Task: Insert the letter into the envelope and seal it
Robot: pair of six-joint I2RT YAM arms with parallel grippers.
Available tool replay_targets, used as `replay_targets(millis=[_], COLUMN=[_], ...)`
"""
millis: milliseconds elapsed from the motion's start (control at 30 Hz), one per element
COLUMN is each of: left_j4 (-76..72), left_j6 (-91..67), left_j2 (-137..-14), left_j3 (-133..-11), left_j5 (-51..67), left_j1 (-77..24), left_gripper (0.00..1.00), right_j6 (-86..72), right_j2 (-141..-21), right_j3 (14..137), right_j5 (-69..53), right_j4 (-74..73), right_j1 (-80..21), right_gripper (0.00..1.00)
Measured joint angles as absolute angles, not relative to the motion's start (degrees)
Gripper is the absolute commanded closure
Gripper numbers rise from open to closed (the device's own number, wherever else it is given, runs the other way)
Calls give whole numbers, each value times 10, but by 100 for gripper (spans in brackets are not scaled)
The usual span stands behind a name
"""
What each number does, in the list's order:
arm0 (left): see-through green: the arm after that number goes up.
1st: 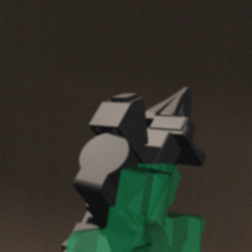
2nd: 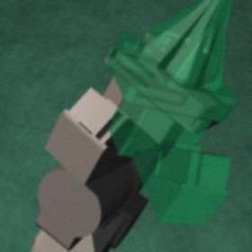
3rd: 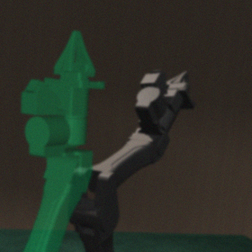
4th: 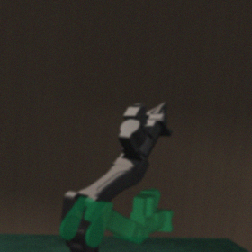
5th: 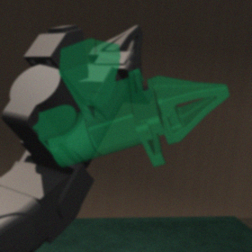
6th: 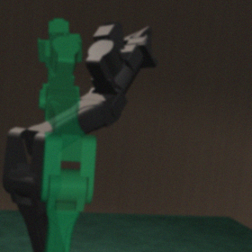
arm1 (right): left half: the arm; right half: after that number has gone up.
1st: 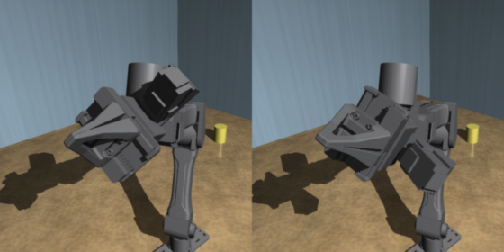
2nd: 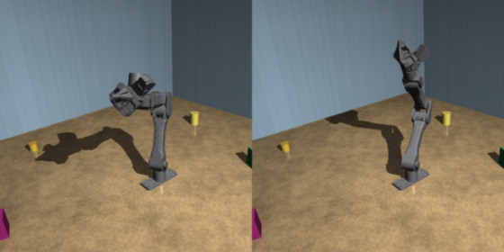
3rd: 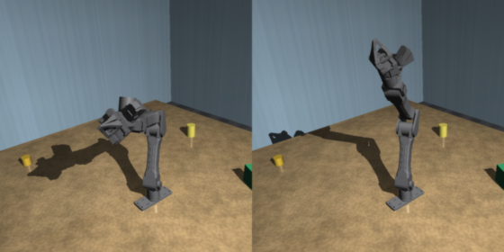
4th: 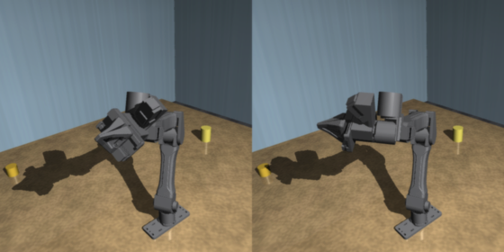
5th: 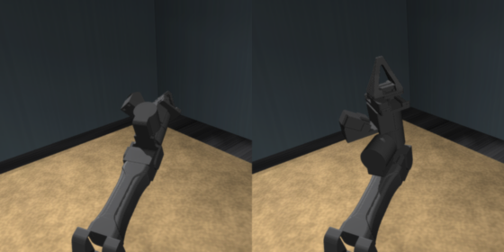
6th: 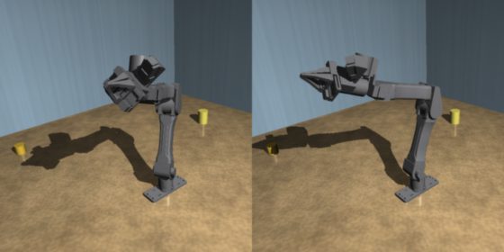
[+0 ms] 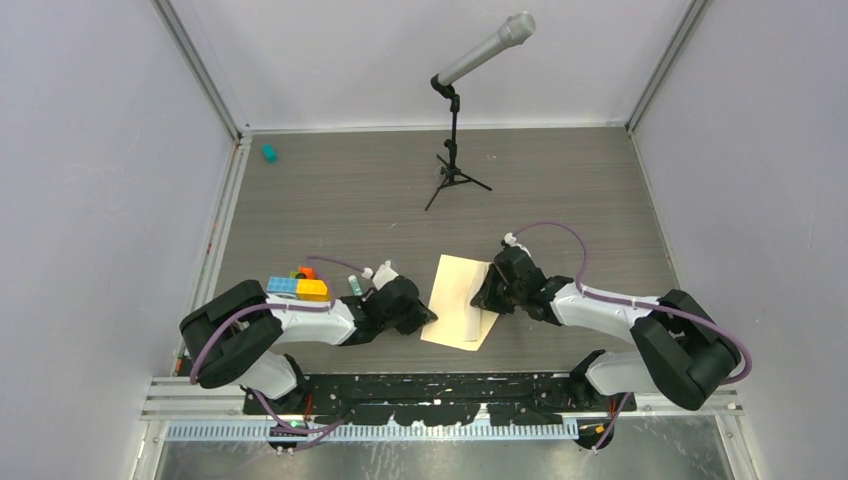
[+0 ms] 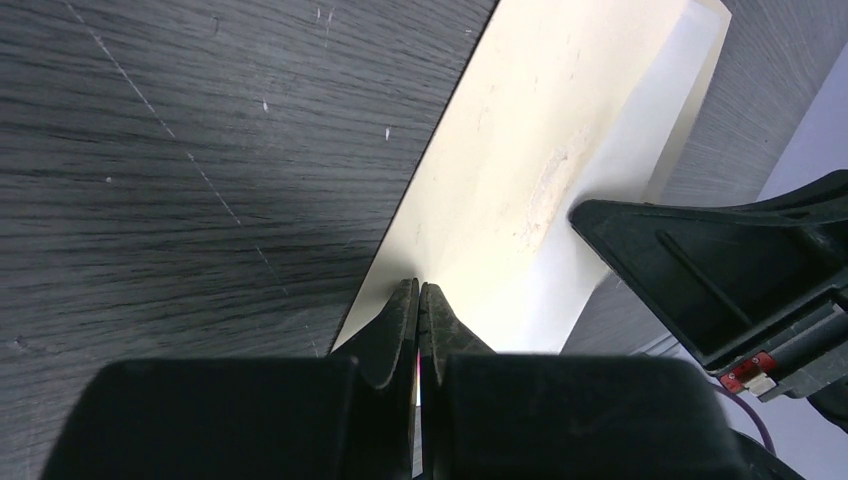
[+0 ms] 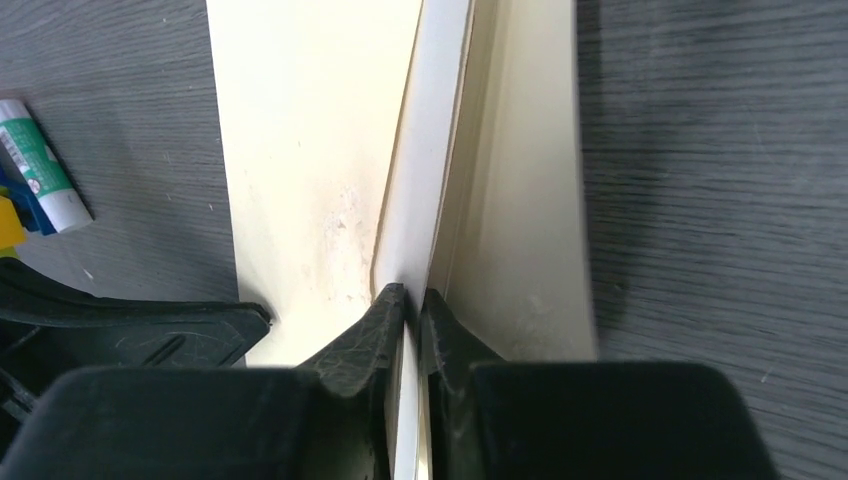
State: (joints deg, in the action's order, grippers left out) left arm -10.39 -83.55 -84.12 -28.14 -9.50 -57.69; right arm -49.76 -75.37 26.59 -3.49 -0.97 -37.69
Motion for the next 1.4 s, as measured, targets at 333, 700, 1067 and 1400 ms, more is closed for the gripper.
replay_targets(millis=[333,700,1067,1400], left_j4=[-93,-93,-93,-93], left_j6=[-839,-839,-838,-823], left_j2=[-836,-836,-836,-837], left_j3=[-281,-281,-281,-283], left_j5=[-98,-99,-100,-98], left_j1=[-578,-578,-579,-579], left_gripper=[100,100,100,100], right_j6=[-486,-484,-484,-512], right_j2=[-716,-712,-700,-705], right_j3=[268,267,267,259], right_j5=[-21,-42,-50,-65], right_j4=[-41,-71,-108,-95], right_j1=[-377,-374,-376,-393], right_gripper=[67,61,66,79])
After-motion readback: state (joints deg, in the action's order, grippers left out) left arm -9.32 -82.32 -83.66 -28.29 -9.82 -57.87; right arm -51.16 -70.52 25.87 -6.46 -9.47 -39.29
